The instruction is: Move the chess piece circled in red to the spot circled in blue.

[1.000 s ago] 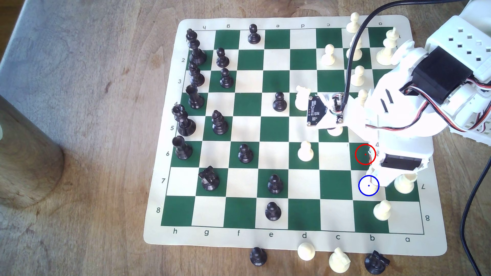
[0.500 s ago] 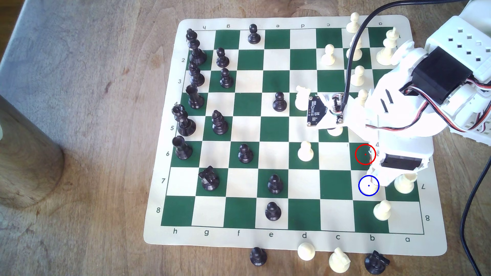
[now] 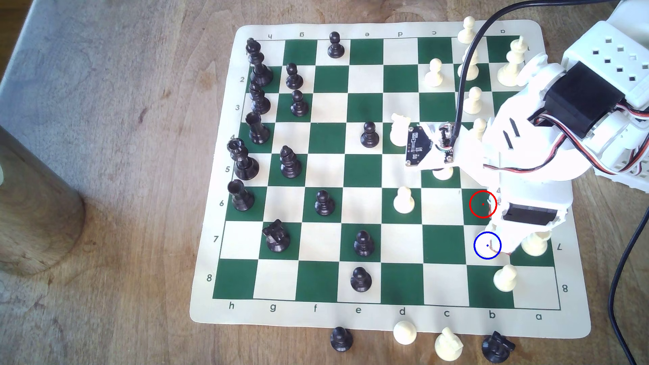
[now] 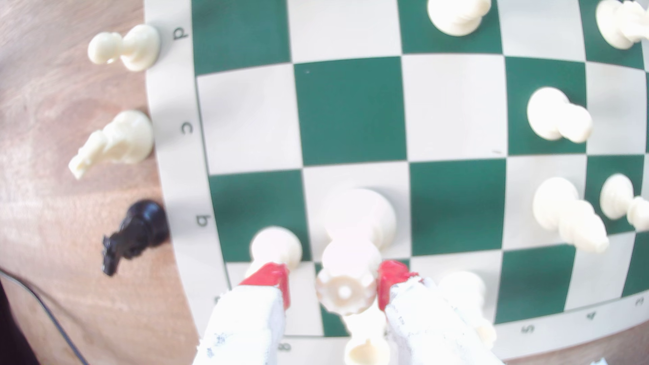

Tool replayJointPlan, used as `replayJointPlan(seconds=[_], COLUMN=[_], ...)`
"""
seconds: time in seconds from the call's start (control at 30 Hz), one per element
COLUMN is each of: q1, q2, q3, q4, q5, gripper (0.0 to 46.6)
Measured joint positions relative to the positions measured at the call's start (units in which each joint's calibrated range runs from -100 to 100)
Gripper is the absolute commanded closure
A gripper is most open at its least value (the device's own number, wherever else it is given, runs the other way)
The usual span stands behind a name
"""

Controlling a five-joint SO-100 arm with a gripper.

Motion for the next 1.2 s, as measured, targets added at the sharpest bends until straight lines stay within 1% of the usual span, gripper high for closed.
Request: replayJointPlan(seconds=[0.03, 0.2, 0.5, 0.6, 0.73, 0.93, 1.03, 1.13, 1.2], q1=[0.0, 0.0, 2.5, 4.2, 5.9, 5.8, 4.6, 1.5, 0.4], q2=[0.0, 0.0, -0.5, -3.0, -6.8, -13.3, -15.2, -17.1, -18.2], q3=[0.0, 0.0, 0.6, 0.6, 0.6, -0.8, -4.2, -6.1, -6.3], q4=[0.0, 0.0, 0.0, 1.8, 6.8, 14.7, 18.9, 22.6, 23.6], q5=[0.0, 0.0, 0.0, 0.7, 1.7, 2.4, 2.6, 2.7, 2.7], gripper=[32.4, 28.4, 26.1, 25.9, 24.3, 22.4, 21.8, 21.5, 20.1])
